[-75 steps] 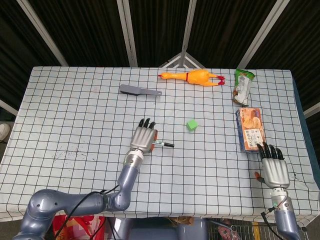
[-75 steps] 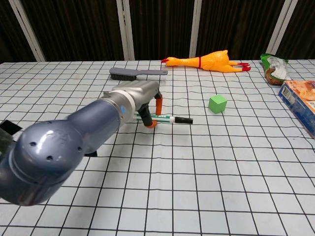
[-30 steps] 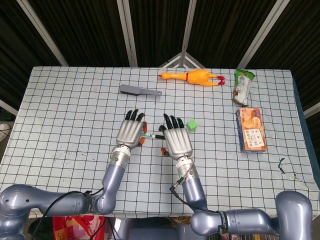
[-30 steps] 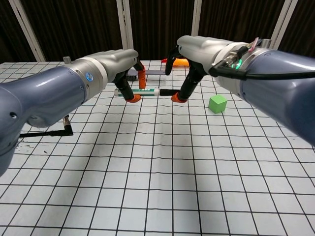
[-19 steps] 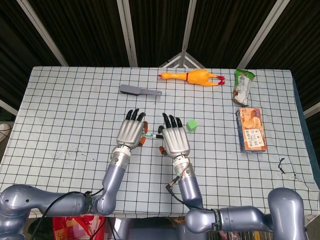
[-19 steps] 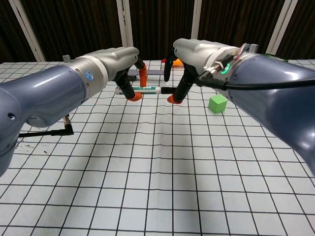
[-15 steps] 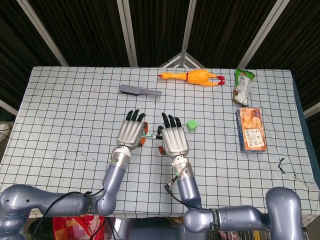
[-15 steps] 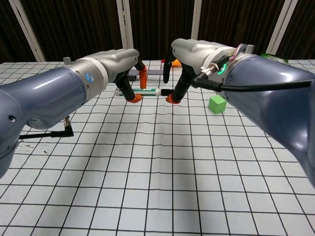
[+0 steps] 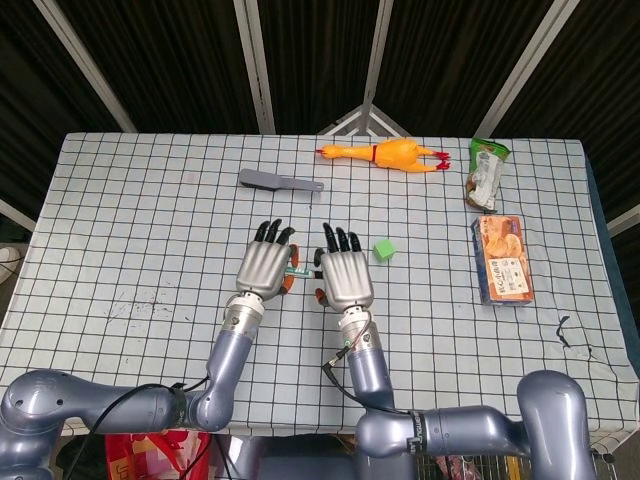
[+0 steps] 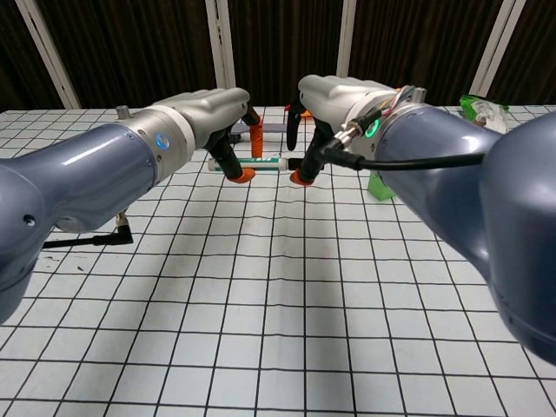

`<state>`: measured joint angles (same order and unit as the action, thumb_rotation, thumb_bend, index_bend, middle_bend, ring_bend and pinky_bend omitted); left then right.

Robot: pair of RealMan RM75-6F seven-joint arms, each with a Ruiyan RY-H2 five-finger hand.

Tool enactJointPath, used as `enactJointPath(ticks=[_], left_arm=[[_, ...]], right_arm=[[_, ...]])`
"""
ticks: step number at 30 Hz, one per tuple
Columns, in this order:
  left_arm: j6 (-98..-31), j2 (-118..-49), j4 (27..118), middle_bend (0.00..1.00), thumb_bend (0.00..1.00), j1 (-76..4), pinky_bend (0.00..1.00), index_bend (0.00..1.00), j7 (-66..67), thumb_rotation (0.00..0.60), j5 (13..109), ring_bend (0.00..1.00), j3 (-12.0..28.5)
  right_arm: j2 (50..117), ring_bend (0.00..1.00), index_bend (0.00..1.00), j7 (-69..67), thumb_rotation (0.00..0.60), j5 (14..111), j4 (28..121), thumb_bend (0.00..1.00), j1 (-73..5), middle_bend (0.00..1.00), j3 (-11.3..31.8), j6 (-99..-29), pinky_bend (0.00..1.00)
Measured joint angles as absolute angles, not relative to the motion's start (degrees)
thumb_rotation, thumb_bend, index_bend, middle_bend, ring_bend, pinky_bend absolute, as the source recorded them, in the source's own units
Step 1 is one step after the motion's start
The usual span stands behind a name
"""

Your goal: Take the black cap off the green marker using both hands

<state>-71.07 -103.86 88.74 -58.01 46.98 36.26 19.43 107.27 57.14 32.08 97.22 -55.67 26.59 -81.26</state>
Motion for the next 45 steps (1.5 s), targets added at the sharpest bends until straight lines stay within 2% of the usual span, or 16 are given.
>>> enactJointPath(ticks=[9, 22, 30, 45], left_arm=[[-70.99, -103.79, 88.78, 0.14, 0.51, -57.67, 0.00, 0.59, 46.87, 0.600, 36.35, 0.00, 19.13], [-71.46, -102.91, 89.71, 0.15, 0.51, -56.88, 0.00, 0.59, 46.21, 0.600, 37.18, 0.00, 19.14], [-71.21, -102.95, 89.27, 0.15, 0.51, -56.64, 0.00, 0.59, 46.23, 0.600, 37.00, 0.00, 18.89], [-71.28, -103.38, 88.80, 0.15, 0.51, -56.41, 0.00, 0.60, 45.41, 0.600, 38.26, 0.00, 18.89]], right_arm=[[108.37, 0.08, 0.53, 56.67, 0.600, 31.62, 94.47, 0.27, -57.01, 0.06, 26.82, -80.91, 0.09], [109.23, 0.08, 0.54, 56.14, 0.600, 31.07, 90.93, 0.30, -57.73, 0.06, 26.47, -80.30, 0.09], [108.35, 0.09, 0.56, 56.23, 0.600, 30.76, 91.77, 0.35, -57.42, 0.06, 26.66, -80.95, 0.09], [107.86, 0.11, 0.60, 56.01, 0.600, 30.40, 92.25, 0.36, -57.33, 0.07, 26.22, -80.79, 0.09]])
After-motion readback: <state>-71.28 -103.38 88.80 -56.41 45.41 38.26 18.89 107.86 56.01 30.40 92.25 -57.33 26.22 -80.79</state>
